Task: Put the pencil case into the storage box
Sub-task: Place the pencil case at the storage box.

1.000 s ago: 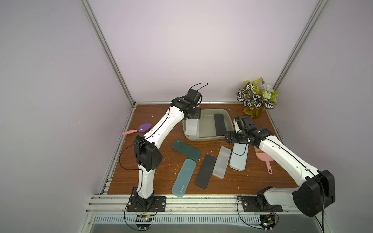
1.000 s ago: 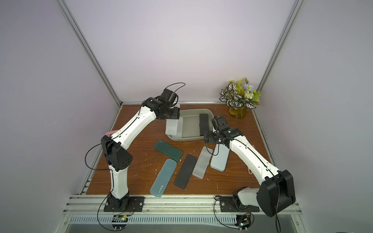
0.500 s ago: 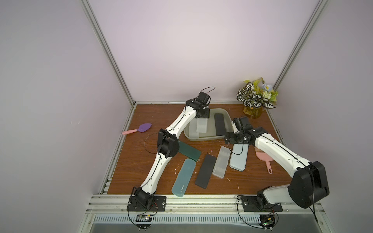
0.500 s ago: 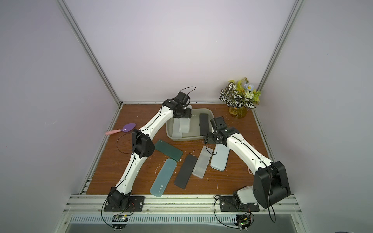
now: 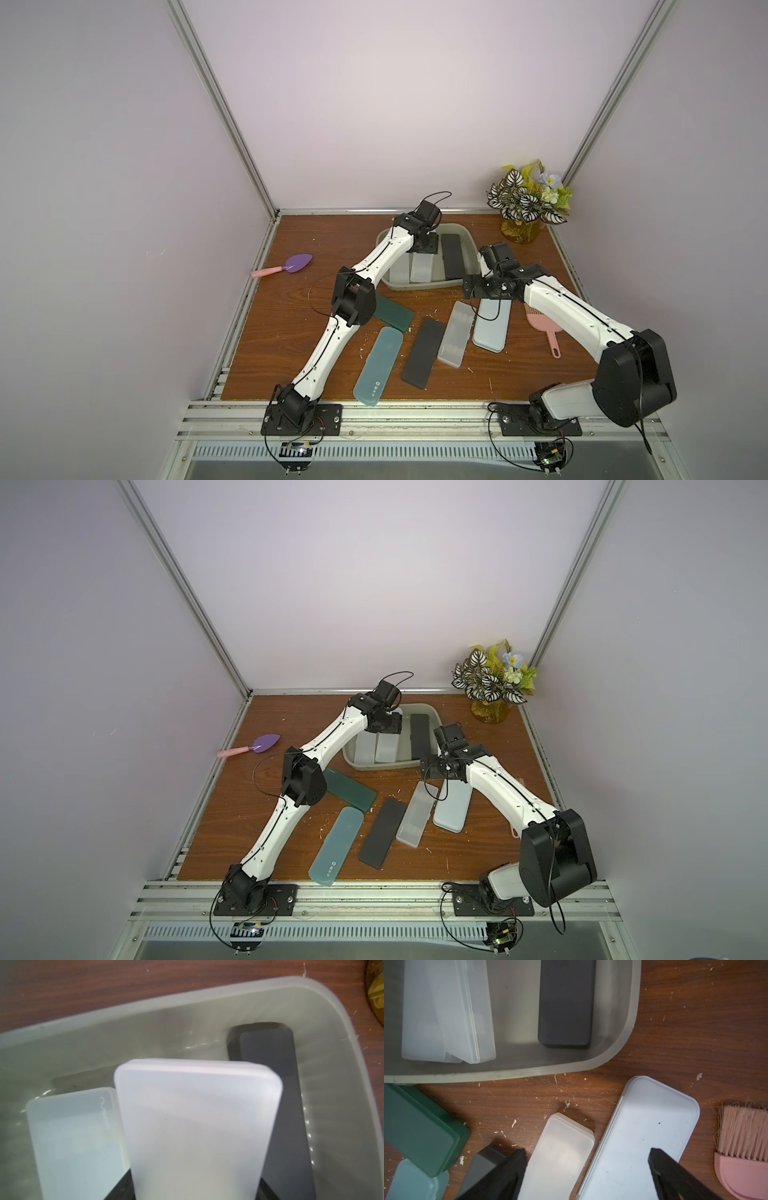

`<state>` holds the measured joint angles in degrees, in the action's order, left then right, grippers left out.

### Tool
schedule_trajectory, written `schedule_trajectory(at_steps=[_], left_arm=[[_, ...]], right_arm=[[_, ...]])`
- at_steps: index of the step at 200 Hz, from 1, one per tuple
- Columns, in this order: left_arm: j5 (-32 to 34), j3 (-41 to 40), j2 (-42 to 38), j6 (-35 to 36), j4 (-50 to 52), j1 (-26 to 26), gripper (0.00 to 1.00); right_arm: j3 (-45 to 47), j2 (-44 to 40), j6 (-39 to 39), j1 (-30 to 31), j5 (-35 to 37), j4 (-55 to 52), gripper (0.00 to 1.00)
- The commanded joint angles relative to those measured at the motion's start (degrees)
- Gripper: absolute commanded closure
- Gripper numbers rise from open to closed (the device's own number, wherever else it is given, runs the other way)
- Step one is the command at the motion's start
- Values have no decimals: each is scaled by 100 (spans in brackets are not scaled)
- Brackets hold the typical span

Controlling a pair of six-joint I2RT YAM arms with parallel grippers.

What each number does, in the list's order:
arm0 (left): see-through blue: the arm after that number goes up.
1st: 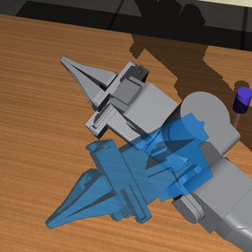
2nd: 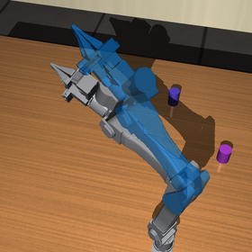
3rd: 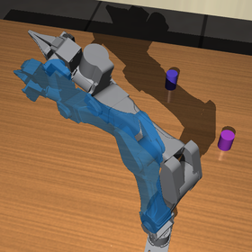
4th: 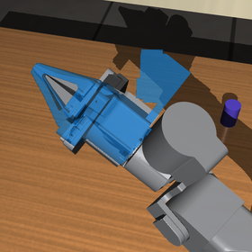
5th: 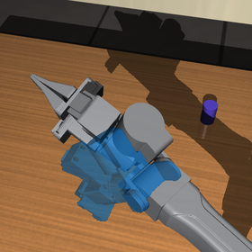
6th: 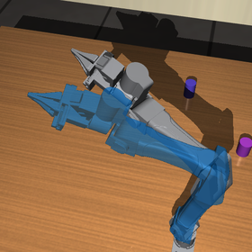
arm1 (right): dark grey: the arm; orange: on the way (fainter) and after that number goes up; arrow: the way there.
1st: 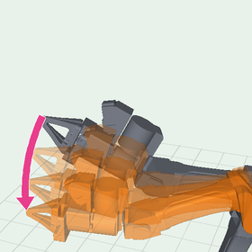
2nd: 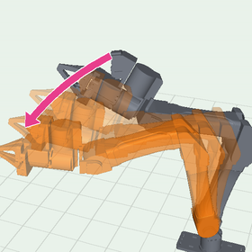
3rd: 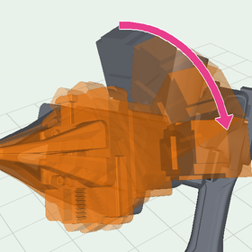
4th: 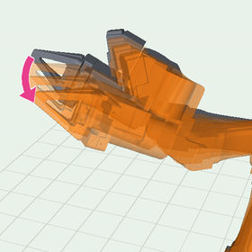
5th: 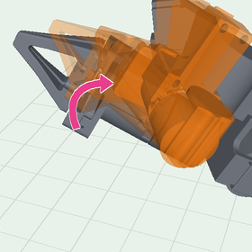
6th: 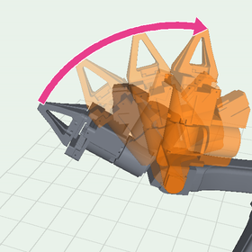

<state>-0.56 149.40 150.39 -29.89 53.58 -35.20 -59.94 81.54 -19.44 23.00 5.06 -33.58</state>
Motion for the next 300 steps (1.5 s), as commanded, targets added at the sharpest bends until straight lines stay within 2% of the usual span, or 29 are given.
schedule_trajectory(at_steps=[1,45,84,163,192,224,240,254,286,300], left_arm=[[42,42,101,-80,-39,-55,45],[635,-563,-120,-69,-28,-66,43],[845,-951,-236,-170,-21,-7,38],[823,-728,-361,-77,-29,-47,13],[812,-566,-765,50,-35,-177,10],[973,-745,-1345,127,-37,-263,11],[900,-850,-1531,155,-38,-275,17],[687,-822,-1527,162,-43,-301,30],[239,-453,-1055,227,-50,-382,72],[130,-314,-826,179,-95,-382,98]], right_arm=[[29,20,77,-42,-27,55,1],[95,31,111,-94,-48,80,1],[114,83,122,-118,-96,111,1],[99,73,121,-156,-134,91,1],[49,58,138,-172,-126,40,1],[26,15,100,-189,-157,29,1],[26,3,71,-182,-210,32,1],[24,2,41,-191,-257,31,1],[-4,-12,16,-187,-371,25,1],[-18,-39,20,-184,-366,-5,1]])
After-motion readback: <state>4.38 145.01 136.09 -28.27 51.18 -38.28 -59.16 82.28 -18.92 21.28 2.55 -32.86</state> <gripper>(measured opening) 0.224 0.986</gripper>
